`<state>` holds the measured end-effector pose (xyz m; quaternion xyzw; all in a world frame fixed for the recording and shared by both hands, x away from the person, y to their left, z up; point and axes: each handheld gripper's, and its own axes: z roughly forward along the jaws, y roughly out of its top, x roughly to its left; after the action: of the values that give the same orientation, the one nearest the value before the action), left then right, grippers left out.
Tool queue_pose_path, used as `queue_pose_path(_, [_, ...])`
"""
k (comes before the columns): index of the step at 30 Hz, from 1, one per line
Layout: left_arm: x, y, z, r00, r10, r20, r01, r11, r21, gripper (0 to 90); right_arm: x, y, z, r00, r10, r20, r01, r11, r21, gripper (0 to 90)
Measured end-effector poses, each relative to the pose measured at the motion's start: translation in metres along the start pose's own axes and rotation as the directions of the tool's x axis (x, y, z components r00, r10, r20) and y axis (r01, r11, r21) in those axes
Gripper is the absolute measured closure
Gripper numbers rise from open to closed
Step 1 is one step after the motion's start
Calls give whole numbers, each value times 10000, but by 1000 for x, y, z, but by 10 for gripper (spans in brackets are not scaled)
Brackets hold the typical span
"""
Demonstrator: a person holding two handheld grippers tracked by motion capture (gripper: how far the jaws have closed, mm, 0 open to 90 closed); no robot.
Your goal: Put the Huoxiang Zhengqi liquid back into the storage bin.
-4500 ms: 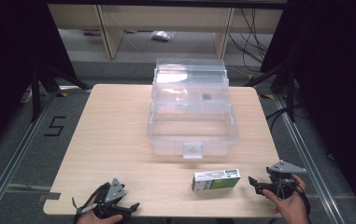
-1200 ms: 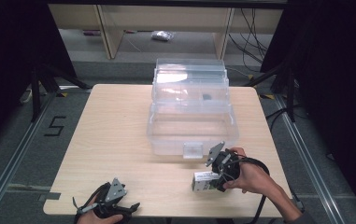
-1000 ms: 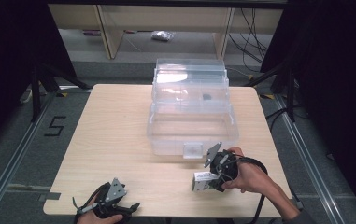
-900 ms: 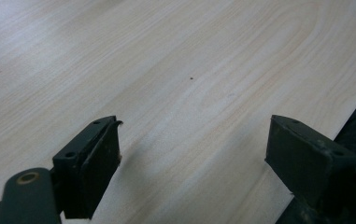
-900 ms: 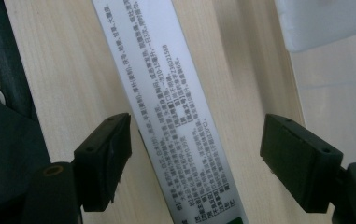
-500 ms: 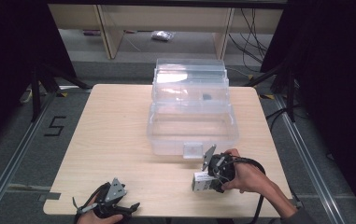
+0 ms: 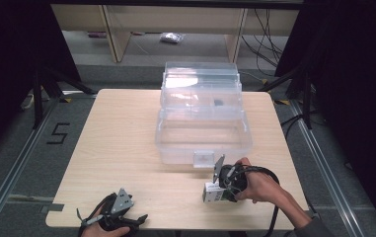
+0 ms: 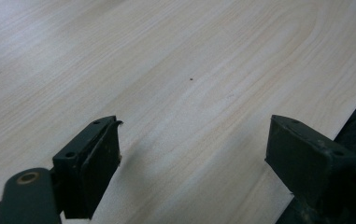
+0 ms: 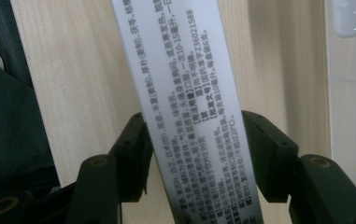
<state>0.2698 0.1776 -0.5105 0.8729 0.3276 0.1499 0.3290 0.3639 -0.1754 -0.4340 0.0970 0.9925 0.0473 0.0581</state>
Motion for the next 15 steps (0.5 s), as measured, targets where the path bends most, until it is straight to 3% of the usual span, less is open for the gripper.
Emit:
queue_pose_path(2, [0, 0, 0, 10000, 41, -18, -41, 10000, 28, 171, 2, 1, -1, 9999, 151, -75, -150, 9998, 163, 496])
queue_pose_path(4, [-2, 0, 2, 9994, -357, -3, 357, 9990, -277, 171, 1, 2, 0, 9996, -177, -231, 180, 9998, 115, 546])
queue_pose_path(5, [0, 0, 0, 10000, 15, -8, -15, 10000, 17, 171, 1, 2, 0, 9996, -177, -231, 180, 9998, 115, 546])
queue_pose_path(6, [0, 0, 0, 10000, -4, -10, 4, 10000, -19, 171, 1, 3, 0, 9986, -494, -211, 496, 9987, 88, 570])
queue_pose_path(7, [0, 0, 0, 10000, 0, -14, 0, 10000, -26, 171, 1, 3, 0, 9986, -494, -211, 496, 9987, 88, 570])
queue_pose_path(8, [-2, 0, 2, 9994, -340, -7, 340, 9990, -283, 171, 3, 2, -3, 9990, -207, -388, 213, 9996, 158, 610])
queue_pose_path(9, [-2, 0, 2, 9994, -340, -7, 340, 9990, -283, 171, 3, 2, -3, 9990, -207, -388, 213, 9996, 158, 610])
queue_pose_path(10, [0, 0, 0, 10000, -45, -20, 45, 10000, -25, 171, 2, 2, -2, 9990, -293, -341, 296, 9995, 84, 635])
queue_pose_path(11, [-1, 0, 1, 9999, -144, -69, 143, 9998, -122, 171, -3, 2, -1, 9943, -1032, -254, 1027, 9945, -186, 641])
queue_pose_path(12, [-3, 0, 3, 9991, -416, -80, 413, 9985, -360, 171, 1, 1, -3, 9988, -210, -436, 213, 9997, 70, 645])
queue_pose_path(13, [-3, -1, 2, 9992, -396, -32, 394, 9986, -349, 171, 0, 1, -3, 9988, -374, -328, 373, 9993, -57, 647])
queue_pose_path(14, [0, 0, 1, 10000, -86, -31, 85, 9999, -53, 171, 2, 1, -4, 9986, -157, -499, 158, 9999, 22, 650])
queue_pose_path(15, [0, 0, 1, 10000, -86, -31, 85, 9999, -53, 171, 2, 1, -4, 9986, -157, -499, 158, 9999, 22, 650])
